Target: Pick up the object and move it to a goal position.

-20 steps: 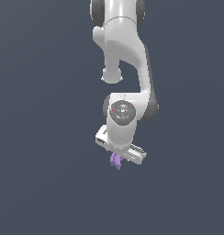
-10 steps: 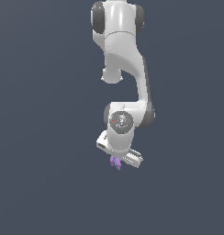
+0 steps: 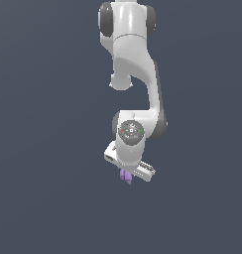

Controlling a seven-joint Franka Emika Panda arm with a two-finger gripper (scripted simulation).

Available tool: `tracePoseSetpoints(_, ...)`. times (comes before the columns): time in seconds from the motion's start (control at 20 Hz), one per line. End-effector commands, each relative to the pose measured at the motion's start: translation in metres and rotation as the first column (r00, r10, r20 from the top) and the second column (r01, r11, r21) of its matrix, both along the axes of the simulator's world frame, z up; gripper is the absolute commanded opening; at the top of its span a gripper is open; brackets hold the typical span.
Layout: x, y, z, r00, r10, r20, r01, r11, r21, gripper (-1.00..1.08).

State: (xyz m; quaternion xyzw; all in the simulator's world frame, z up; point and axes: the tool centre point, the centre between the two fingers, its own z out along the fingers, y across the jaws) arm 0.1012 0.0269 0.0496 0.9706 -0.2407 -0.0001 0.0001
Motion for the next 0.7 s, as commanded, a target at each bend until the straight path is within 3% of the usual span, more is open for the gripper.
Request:
tracePoseSetpoints(0.0, 0.000, 0.000, 0.000, 1.000, 0.000, 0.000, 0.000, 1.000, 0.000, -1.00)
tracePoseSetpoints(0.35, -0.001, -0.005, 0.005, 1.000, 0.000, 0.000, 0.000, 1.000, 0.000, -1.00)
tracePoseSetpoints(0.65, -0.004, -0.030, 0.029, 1.000, 0.000, 0.000, 0.000, 1.000, 0.000, -1.00)
